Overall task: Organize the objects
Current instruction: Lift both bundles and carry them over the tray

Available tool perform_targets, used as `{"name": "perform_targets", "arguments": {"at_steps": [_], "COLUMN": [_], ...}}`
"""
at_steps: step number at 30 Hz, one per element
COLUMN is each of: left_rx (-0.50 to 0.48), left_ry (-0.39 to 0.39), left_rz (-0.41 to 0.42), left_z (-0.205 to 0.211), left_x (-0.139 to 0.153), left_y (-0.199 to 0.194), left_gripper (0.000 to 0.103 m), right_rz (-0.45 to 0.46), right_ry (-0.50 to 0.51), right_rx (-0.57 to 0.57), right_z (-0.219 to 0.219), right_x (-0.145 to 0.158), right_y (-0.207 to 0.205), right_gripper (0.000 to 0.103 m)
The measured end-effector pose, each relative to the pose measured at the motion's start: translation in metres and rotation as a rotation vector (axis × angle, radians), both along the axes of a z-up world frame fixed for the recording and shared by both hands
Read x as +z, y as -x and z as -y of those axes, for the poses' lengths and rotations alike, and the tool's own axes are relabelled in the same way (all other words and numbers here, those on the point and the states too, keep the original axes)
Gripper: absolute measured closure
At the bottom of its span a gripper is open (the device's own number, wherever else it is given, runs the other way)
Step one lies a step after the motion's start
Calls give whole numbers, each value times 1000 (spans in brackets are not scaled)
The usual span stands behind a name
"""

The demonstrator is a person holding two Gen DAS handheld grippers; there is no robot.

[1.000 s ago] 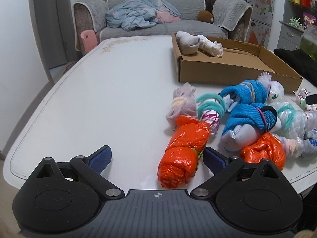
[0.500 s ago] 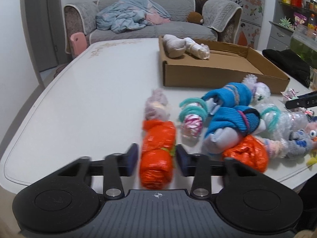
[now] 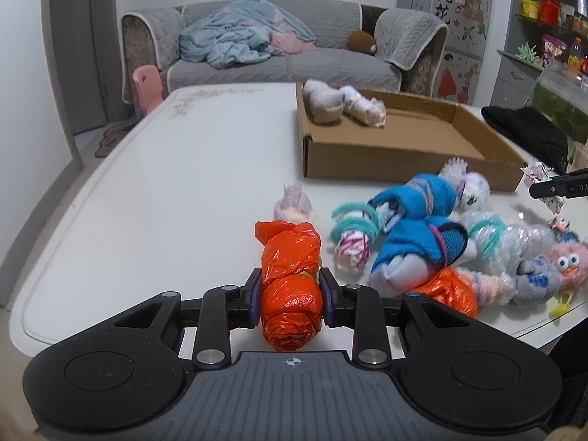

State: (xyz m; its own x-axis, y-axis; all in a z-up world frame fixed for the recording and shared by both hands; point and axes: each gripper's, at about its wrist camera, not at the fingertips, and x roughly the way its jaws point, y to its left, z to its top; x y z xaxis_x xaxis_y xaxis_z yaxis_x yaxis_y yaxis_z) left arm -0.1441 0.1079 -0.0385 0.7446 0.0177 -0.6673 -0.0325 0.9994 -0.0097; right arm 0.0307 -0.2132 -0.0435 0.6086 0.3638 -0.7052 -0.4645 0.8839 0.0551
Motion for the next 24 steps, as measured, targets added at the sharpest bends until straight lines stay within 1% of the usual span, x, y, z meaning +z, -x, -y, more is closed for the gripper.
{"name": "perform_targets", "arguments": {"at_steps": [5, 10, 14, 19, 24], "left_rx": [-12, -35, -53, -76, -110], "left_ry": [-8, -32, -63, -70, -63], "left_rz": [53, 116, 158, 191, 194], "left_z": [-1, -2, 3, 10, 18], "left_x": [29, 62, 86, 113, 126], "left_y": [-2, -19, -41, -71, -110], "left_gripper": [67, 67, 67, 67, 67], "right_rz": [39, 81, 118, 151, 163], "right_ry": [-36, -61, -71, -105, -128], "right_rx": [6, 26, 39, 61, 97], "right_z": [5, 5, -1, -16, -38], "right_x": [27, 58, 79, 97, 108], "right_y": [1, -5, -13, -24, -40], "right_gripper": [75, 75, 75, 74, 74]}}
